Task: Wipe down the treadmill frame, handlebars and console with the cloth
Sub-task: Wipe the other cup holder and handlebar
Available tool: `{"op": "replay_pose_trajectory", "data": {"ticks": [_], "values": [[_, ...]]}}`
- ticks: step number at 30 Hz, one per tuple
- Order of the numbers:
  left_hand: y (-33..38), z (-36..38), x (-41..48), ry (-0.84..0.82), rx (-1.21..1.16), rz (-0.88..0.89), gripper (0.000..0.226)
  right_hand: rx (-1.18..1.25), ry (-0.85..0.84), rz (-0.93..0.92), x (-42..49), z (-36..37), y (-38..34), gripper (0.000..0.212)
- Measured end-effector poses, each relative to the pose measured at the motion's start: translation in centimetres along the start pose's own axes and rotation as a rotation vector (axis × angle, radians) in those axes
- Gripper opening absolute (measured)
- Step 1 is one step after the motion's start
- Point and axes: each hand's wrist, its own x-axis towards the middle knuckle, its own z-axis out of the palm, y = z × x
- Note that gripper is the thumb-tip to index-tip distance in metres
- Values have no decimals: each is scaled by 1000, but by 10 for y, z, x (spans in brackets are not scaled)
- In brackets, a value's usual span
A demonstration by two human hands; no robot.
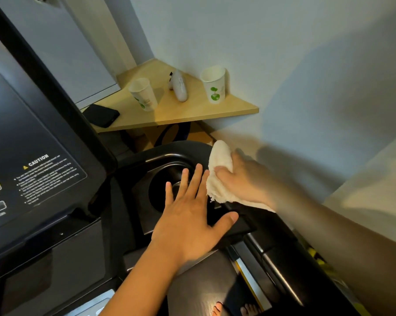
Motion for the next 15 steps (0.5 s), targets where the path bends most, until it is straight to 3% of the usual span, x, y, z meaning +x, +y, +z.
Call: {"op": "replay_pose_trajectory", "data": {"ticks": [4, 5, 6, 9, 10, 13, 15], "values": [[2, -2, -1, -1, 1, -10, 94, 567, -234, 96, 13, -20, 3, 54], [2, -2, -2, 3, 2, -7, 94, 608, -246, 79, 7, -19, 4, 51], [2, -1, -2, 9, 3, -3, 94, 530, -205, 45, 1, -15, 4, 51], [1, -1, -2, 13, -13, 7, 95, -87, -55, -2, -17, 1, -5, 74], [1, -1, -1, 12, -20, 5, 95, -193, -15, -7, -19, 5, -9, 78], [1, -2, -1, 5, -19, -3, 98, -11, -44, 20, -9, -2, -15, 75], [1, -2, -2, 3, -21, -7, 97, 241, -146, 60, -2, -16, -11, 54]]}}
